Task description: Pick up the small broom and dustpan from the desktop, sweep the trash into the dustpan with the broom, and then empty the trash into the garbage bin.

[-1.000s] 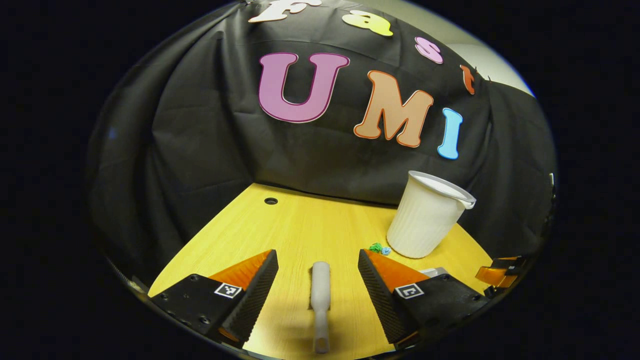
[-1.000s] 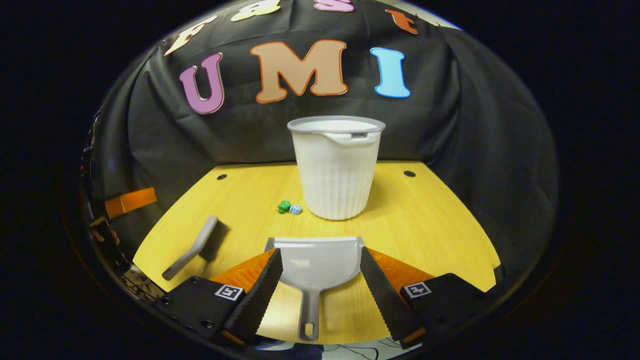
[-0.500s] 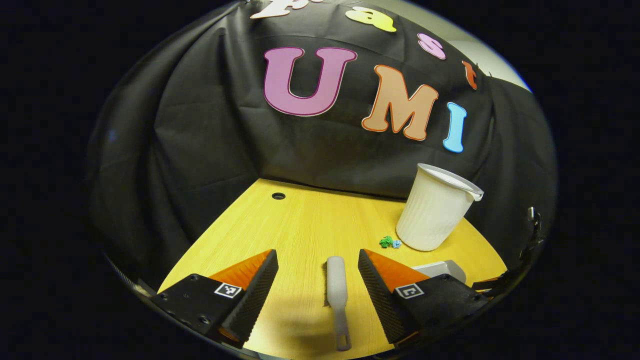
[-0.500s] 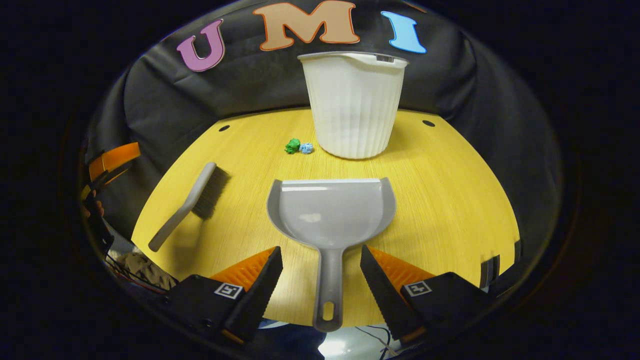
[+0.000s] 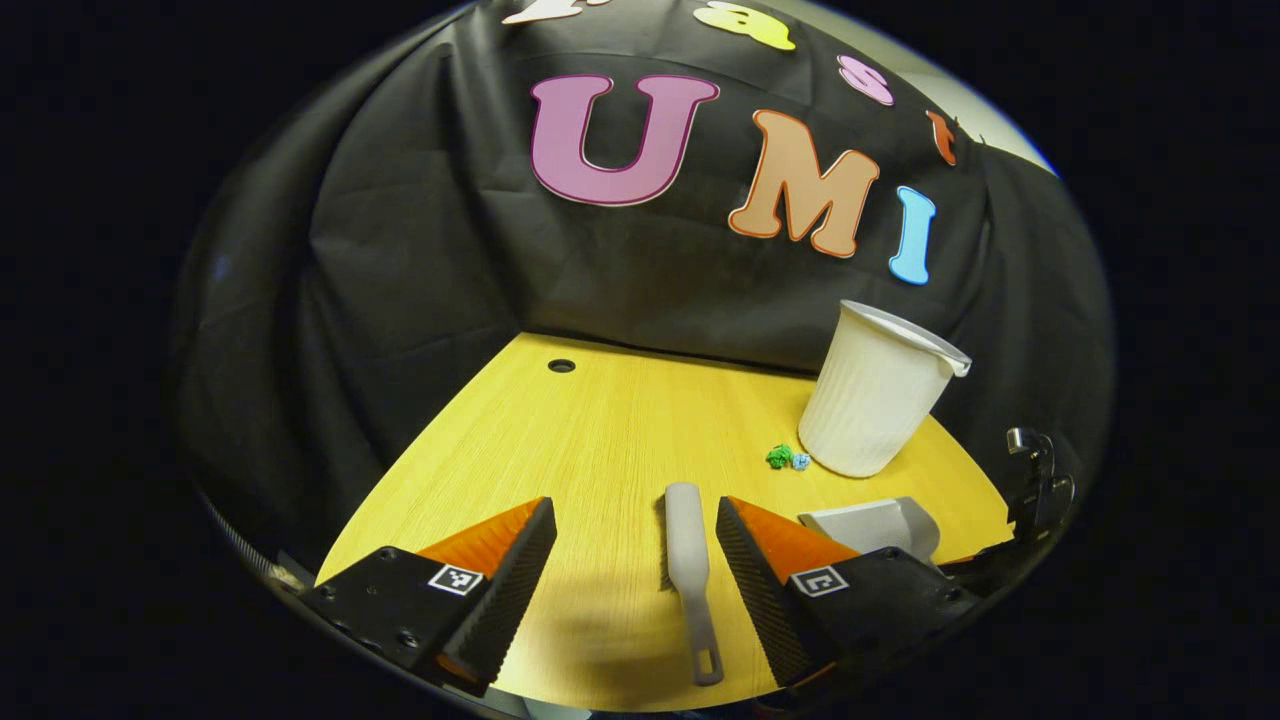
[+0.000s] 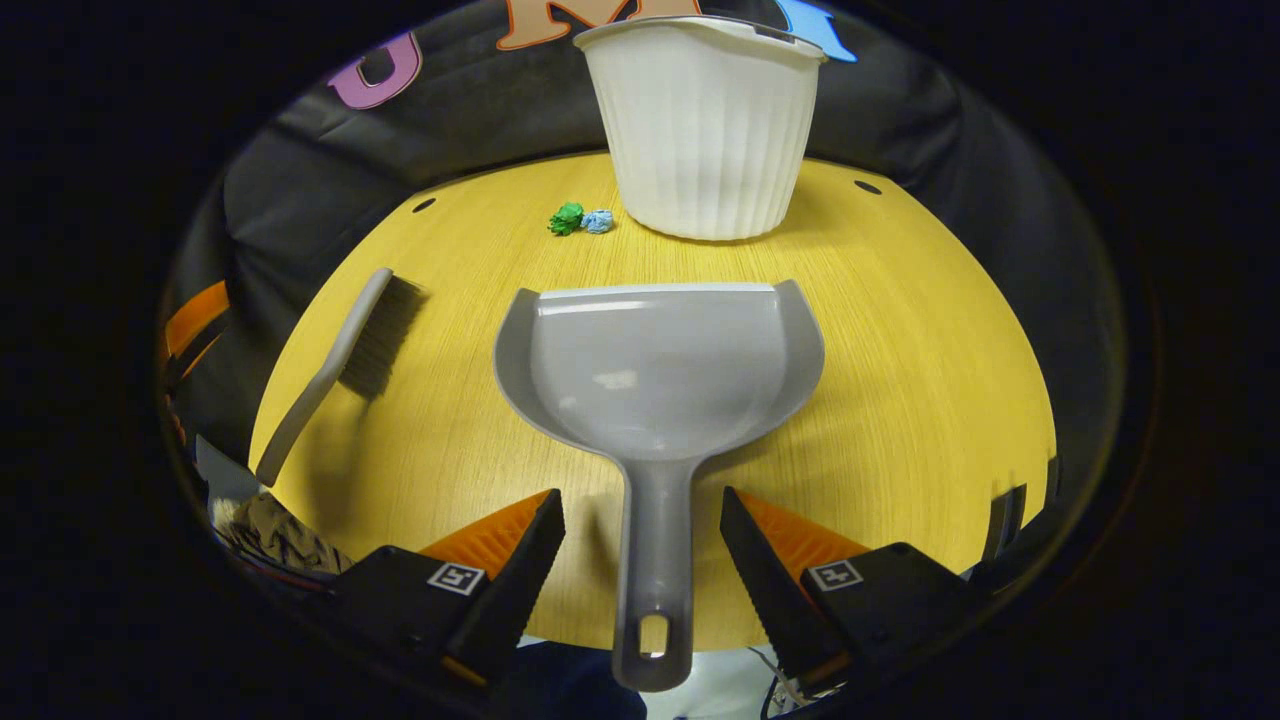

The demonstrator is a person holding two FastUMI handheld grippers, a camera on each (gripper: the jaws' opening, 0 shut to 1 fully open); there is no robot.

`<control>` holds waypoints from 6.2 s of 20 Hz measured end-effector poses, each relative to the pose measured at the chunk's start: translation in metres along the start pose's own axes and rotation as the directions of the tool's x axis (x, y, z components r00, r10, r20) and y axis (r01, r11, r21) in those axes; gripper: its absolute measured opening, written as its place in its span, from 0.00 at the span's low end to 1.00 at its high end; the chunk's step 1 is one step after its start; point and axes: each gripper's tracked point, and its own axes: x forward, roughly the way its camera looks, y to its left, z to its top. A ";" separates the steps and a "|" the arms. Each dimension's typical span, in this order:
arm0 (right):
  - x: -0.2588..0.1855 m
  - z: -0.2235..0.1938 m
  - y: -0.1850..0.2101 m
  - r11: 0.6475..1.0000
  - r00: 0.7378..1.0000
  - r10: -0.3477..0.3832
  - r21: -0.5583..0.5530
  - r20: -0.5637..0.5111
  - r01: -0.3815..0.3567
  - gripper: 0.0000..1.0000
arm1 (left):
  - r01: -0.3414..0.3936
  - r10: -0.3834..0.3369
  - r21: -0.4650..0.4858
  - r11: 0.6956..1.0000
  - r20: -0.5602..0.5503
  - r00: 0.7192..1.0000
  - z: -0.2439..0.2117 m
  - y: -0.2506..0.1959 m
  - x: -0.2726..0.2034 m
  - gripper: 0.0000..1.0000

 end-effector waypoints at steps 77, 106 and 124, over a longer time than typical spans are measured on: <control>0.025 0.001 -0.012 0.986 0.993 0.064 -0.145 -0.100 -0.078 0.38 | 0.560 -0.011 0.762 0.325 -0.589 0.808 -0.043 -0.046 0.265 0.21; 0.024 0.001 -0.014 0.986 0.994 0.073 -0.141 -0.087 -0.085 0.38 | 0.862 -0.199 0.507 -0.010 -0.846 0.495 -0.020 -0.143 0.149 0.20; 0.019 0.013 -0.004 0.983 0.986 0.164 -0.086 0.008 -0.162 0.36 | 0.432 -0.060 0.286 0.856 -0.773 0.631 -0.064 -0.057 0.084 0.20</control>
